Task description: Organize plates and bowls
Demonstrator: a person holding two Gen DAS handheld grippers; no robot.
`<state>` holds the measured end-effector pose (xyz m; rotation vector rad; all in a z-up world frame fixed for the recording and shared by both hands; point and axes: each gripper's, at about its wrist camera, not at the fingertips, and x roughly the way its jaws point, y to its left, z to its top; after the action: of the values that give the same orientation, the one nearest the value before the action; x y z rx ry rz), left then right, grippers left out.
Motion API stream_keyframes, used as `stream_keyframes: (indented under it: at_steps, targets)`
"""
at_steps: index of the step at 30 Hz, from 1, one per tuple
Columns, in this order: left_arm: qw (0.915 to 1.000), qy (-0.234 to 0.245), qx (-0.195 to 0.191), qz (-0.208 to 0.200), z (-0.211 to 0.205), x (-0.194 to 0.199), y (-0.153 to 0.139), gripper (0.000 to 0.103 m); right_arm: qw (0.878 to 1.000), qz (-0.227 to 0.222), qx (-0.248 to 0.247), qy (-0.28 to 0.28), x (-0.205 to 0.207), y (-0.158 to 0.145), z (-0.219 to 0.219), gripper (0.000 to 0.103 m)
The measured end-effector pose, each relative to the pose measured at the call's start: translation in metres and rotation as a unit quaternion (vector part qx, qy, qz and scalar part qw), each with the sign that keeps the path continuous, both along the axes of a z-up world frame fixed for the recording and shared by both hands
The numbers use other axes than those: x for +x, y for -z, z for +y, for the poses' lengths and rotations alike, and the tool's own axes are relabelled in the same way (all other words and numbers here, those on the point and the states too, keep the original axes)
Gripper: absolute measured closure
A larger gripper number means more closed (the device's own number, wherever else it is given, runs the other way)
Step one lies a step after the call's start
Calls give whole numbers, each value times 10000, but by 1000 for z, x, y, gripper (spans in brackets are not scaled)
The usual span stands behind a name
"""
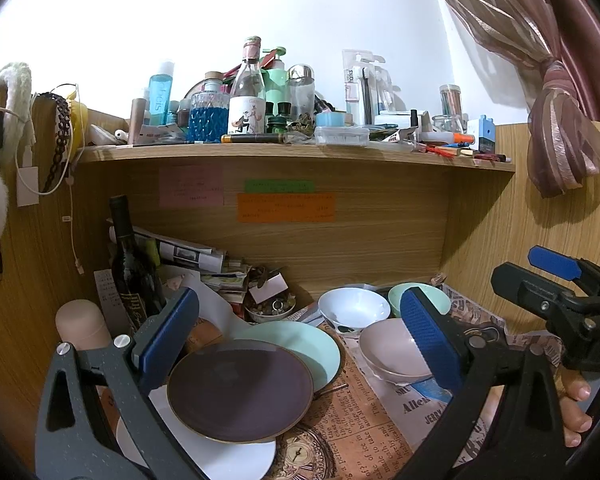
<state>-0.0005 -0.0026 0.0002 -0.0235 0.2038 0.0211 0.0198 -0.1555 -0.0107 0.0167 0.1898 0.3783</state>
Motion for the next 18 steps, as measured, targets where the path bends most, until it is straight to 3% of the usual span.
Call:
stream_keyframes:
  at_steps: [18]
  targets:
    - [10000,6,0,-4,1,1,3,0,10000,-10,-17,-20,0,-1,3,0]
